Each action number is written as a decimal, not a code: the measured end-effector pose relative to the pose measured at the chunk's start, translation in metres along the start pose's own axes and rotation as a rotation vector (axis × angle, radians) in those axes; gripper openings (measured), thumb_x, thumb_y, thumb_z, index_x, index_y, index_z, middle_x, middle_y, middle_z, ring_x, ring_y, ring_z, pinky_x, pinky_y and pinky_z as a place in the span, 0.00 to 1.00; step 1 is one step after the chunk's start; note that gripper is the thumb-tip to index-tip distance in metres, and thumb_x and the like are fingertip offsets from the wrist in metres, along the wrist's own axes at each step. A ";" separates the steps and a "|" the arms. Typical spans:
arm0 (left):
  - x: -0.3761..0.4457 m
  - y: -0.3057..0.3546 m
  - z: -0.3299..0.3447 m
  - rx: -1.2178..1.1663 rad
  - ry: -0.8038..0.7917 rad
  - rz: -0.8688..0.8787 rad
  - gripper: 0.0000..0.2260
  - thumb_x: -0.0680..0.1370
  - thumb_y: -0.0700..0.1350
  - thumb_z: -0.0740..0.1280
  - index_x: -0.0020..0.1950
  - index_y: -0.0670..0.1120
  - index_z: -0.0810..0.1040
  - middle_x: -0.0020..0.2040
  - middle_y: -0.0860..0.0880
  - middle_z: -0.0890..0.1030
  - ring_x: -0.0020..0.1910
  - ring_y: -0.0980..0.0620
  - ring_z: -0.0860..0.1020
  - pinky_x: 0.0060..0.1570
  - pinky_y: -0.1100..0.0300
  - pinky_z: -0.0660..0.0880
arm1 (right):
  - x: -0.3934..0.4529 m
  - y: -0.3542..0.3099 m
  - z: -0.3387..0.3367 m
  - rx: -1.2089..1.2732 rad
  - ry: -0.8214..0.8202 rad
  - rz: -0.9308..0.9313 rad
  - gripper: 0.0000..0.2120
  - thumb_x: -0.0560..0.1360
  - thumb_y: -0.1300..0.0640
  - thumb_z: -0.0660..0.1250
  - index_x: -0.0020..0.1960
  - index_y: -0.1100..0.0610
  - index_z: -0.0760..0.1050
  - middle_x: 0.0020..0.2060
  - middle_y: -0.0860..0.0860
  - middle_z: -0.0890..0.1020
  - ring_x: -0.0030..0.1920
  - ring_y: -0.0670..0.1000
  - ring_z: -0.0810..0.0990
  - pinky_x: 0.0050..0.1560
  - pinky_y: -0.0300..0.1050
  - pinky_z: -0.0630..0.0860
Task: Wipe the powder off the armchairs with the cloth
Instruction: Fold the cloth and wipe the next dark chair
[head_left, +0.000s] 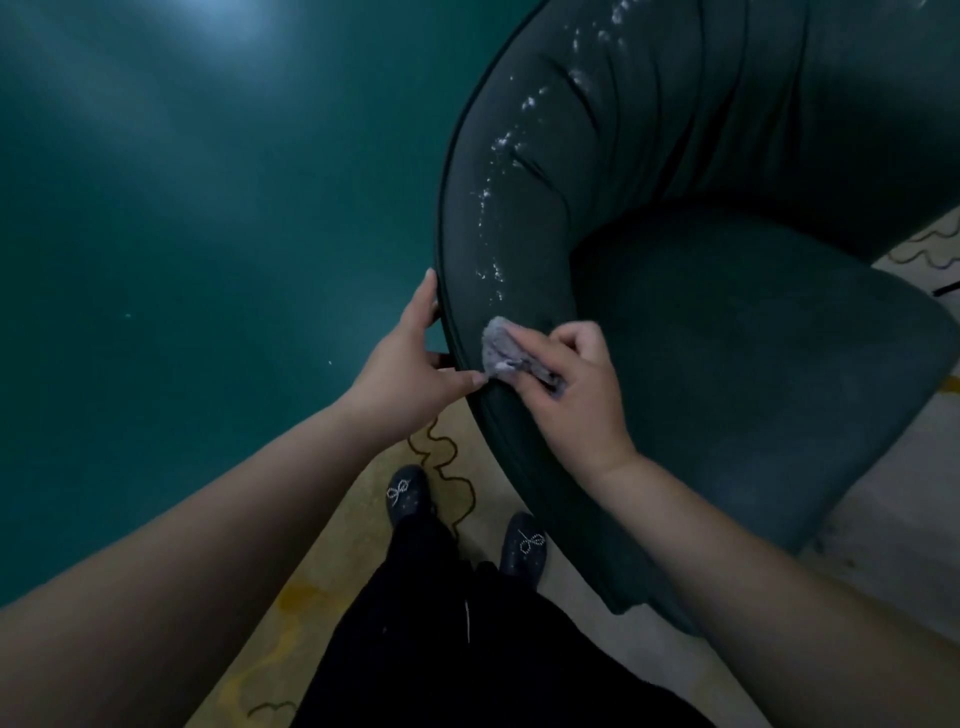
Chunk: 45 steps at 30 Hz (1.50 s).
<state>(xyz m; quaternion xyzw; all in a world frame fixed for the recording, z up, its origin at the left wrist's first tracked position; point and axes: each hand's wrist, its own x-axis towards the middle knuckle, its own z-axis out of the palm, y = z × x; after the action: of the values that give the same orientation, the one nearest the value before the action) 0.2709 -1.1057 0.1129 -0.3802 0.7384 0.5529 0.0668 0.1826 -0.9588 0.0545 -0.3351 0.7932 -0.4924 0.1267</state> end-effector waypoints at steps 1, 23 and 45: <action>0.002 0.000 0.000 -0.007 -0.003 0.002 0.49 0.71 0.38 0.75 0.78 0.58 0.44 0.75 0.57 0.62 0.37 0.75 0.76 0.34 0.76 0.72 | 0.015 0.000 0.005 -0.016 0.004 -0.020 0.25 0.71 0.61 0.73 0.64 0.44 0.73 0.48 0.51 0.67 0.48 0.48 0.71 0.54 0.28 0.68; 0.072 0.021 -0.049 0.171 -0.191 0.122 0.53 0.69 0.41 0.77 0.78 0.57 0.41 0.71 0.60 0.65 0.57 0.54 0.78 0.56 0.57 0.76 | 0.054 -0.014 0.025 -0.102 0.174 0.076 0.26 0.71 0.68 0.70 0.64 0.49 0.75 0.47 0.53 0.69 0.48 0.48 0.72 0.54 0.28 0.69; 0.131 0.022 -0.078 0.127 -0.342 0.188 0.53 0.69 0.42 0.77 0.78 0.60 0.41 0.74 0.57 0.65 0.59 0.53 0.77 0.60 0.53 0.76 | 0.105 -0.034 0.053 -0.142 0.341 0.176 0.26 0.71 0.67 0.71 0.62 0.44 0.75 0.46 0.46 0.66 0.48 0.46 0.71 0.52 0.28 0.68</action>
<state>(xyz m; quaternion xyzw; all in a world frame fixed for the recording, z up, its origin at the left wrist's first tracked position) 0.1897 -1.2348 0.0911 -0.2050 0.7821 0.5654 0.1632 0.1460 -1.0745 0.0719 -0.1845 0.8620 -0.4721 0.0092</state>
